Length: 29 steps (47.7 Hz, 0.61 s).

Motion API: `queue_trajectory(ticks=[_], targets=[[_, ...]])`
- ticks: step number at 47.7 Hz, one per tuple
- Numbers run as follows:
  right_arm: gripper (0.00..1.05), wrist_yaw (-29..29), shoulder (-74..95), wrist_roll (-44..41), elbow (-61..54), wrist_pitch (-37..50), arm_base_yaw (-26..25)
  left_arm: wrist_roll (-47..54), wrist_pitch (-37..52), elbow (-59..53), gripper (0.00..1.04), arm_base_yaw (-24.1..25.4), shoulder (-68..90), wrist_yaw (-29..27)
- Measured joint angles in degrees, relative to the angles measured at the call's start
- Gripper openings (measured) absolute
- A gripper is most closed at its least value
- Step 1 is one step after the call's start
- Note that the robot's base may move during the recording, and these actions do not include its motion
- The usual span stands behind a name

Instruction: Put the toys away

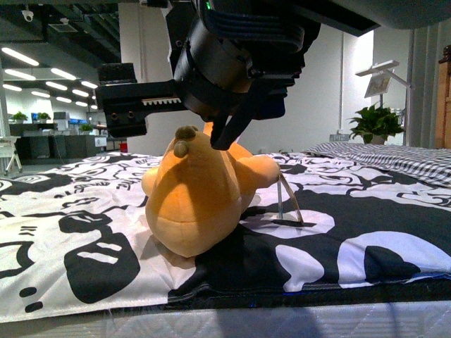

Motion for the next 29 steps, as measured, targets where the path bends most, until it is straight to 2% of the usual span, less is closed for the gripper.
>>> queue_trajectory(ticks=[29], targets=[[1.04,2.5,3.0,0.4,-1.0,0.2,0.2,0.0,0.0,0.0,0.99,0.0,0.0,0.0]])
